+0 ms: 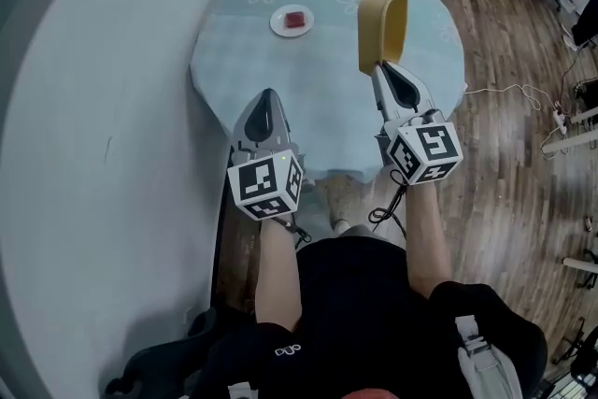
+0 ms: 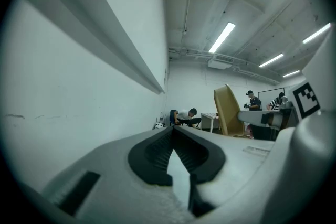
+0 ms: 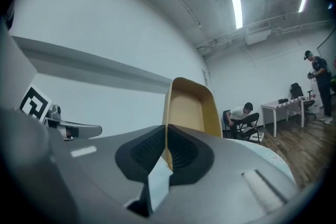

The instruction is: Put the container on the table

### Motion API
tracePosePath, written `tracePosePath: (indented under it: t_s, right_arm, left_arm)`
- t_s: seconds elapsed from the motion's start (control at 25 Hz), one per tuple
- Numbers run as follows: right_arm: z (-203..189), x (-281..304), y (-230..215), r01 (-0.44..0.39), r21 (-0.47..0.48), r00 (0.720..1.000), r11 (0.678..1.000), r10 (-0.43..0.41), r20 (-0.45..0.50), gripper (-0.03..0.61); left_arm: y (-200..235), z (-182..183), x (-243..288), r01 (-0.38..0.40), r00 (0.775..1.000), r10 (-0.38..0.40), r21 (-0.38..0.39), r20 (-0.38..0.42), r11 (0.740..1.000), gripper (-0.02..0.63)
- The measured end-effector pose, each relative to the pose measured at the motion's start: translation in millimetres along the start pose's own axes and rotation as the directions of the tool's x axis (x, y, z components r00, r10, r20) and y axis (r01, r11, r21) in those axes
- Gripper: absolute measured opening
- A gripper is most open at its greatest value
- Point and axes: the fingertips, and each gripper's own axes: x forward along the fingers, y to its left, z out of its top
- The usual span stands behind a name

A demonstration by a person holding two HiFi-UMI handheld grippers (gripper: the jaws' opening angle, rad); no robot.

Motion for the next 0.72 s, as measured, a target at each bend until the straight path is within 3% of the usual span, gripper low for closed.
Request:
tracePosePath:
  t_s: [0.44, 0.72]
  right_arm:
    - [-35, 112, -57, 0.147, 0.047, 0.987, 0.988, -0.144, -0.076, 0.025]
    - [-59, 143, -70, 0.212, -0.008, 0.963, 0.977, -0.210, -0.165, 0.025]
  left_arm:
    - [40, -26, 142, 0.123, 0.983, -0.125, -0.017, -0.133, 0.992, 0.005]
    - [62, -45, 196, 0.164, 0.970, -0.176, -0.080, -0.170, 0.983, 0.005]
